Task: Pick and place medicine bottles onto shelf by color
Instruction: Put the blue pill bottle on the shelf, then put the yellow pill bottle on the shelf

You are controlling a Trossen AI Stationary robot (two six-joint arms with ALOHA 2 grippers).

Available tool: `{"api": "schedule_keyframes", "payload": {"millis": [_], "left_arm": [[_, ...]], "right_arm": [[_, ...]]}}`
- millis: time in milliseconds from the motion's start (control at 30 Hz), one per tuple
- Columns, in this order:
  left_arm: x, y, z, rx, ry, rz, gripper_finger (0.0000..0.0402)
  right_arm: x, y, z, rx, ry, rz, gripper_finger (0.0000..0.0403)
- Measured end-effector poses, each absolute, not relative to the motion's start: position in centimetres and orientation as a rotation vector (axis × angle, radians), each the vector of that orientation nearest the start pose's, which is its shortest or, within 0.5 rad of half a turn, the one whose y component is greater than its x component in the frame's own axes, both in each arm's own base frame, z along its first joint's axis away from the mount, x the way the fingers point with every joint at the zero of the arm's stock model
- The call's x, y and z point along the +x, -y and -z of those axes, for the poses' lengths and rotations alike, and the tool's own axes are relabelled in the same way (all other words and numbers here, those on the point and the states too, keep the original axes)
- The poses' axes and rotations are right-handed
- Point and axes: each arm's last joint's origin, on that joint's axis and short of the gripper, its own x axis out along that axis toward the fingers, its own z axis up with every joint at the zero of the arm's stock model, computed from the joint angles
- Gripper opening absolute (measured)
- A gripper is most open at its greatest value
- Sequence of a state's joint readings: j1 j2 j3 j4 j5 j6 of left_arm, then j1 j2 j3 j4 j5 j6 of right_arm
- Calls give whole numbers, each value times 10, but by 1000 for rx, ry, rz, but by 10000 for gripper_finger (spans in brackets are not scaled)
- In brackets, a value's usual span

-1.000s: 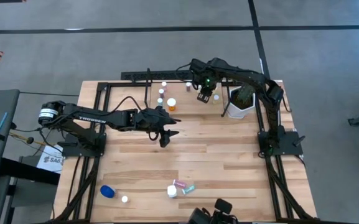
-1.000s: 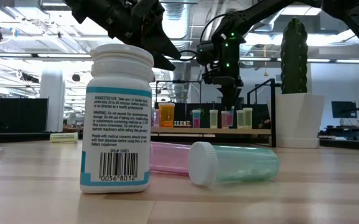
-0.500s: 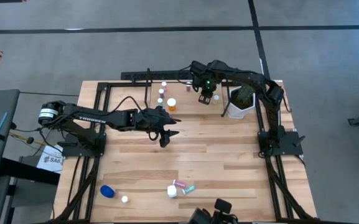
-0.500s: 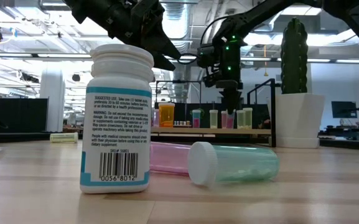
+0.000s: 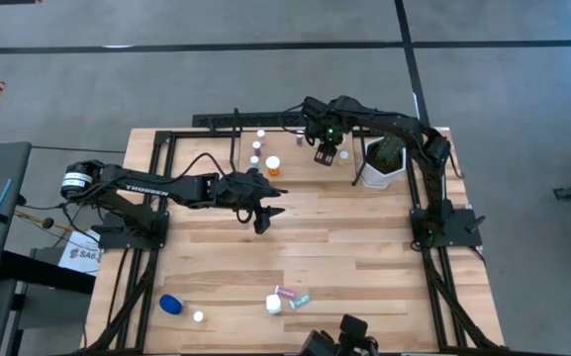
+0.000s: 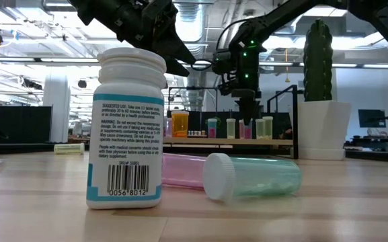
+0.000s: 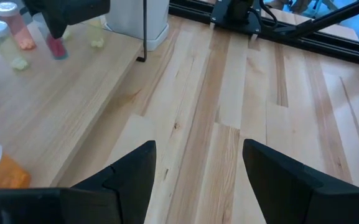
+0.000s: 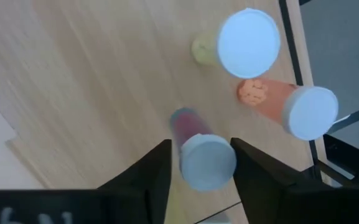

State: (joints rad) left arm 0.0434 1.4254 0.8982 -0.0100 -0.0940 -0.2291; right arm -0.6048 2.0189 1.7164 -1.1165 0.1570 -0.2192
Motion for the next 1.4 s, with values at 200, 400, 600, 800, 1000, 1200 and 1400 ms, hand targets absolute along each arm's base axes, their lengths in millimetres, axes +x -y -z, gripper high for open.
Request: {"api": "schedule_keyframes", "payload": {"millis": [200,400,600,800,1000,1200,1400], "left_arm": [[306,-16,-244,-210,-519,-196,228],[306,-16,-244,-221,-523,-199,228],[291,-18,-239,-234,-665,-227,228],[264,-16,-236,-305,-871,-288,228],[246,-4,-235,-373,-1010,-266,228],[232,13,-228,-384,-1176,-269,228],[219,8,-225,-285,-1263,-432,228]], "right_arm": [[327,232,-254,129,-1467,490,229],[328,231,-285,142,-1429,522,233],[323,222,-306,192,-1461,542,219],[315,207,-319,230,-1491,554,209],[311,174,-348,211,-1401,555,205],[308,122,-373,154,-1301,493,205],[297,73,-375,106,-1266,411,200]]}}
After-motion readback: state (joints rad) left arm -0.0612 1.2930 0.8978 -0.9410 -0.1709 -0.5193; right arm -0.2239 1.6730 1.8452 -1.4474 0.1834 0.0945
